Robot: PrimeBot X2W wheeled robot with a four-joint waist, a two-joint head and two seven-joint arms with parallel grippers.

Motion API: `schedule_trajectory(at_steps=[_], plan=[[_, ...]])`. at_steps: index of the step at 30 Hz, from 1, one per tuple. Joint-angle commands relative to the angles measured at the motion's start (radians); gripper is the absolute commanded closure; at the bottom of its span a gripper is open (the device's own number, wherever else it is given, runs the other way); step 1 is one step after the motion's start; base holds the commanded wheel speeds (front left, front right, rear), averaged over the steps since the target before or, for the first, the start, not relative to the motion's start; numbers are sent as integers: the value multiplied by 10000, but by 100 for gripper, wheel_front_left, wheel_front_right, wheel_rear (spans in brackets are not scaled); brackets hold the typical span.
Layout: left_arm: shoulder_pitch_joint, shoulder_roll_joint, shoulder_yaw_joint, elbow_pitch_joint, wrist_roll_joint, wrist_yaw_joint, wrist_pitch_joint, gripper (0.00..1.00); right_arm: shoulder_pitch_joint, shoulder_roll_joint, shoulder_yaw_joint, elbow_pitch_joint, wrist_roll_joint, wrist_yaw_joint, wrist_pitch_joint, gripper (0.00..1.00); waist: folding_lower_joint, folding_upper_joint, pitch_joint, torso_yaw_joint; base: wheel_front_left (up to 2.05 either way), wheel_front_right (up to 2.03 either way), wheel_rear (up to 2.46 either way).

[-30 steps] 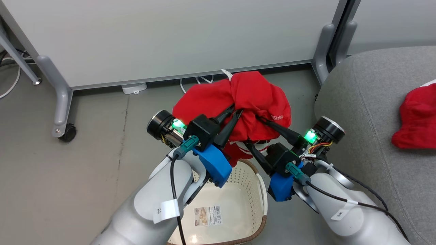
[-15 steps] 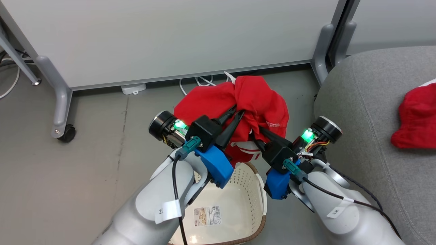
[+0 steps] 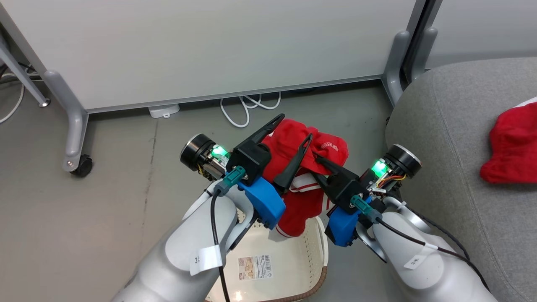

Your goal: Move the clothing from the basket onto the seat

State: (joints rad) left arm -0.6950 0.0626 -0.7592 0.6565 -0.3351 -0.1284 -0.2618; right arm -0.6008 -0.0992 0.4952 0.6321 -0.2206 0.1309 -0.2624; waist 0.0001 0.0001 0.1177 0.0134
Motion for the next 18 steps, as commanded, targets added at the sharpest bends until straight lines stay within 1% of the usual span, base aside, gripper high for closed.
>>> schedule_trajectory(at_steps=[1, 8, 18], plan=[[28, 23, 49, -30, 38, 28, -47, 0, 108, -11, 3, -59, 40, -3, -38, 100, -1, -1, -1, -9, 0, 0, 0], [110, 72, 219, -106, 207, 23, -47, 0, 213, -33, -229, -175, 275, -3, -38, 100, -1, -1, 43, -125, 0, 0, 0], [173, 172, 416, -224, 427, 55, -37, 0, 629, -115, -1258, -787, 499, -3, -38, 100, -1, -1, 320, -644, 0, 0, 0]])
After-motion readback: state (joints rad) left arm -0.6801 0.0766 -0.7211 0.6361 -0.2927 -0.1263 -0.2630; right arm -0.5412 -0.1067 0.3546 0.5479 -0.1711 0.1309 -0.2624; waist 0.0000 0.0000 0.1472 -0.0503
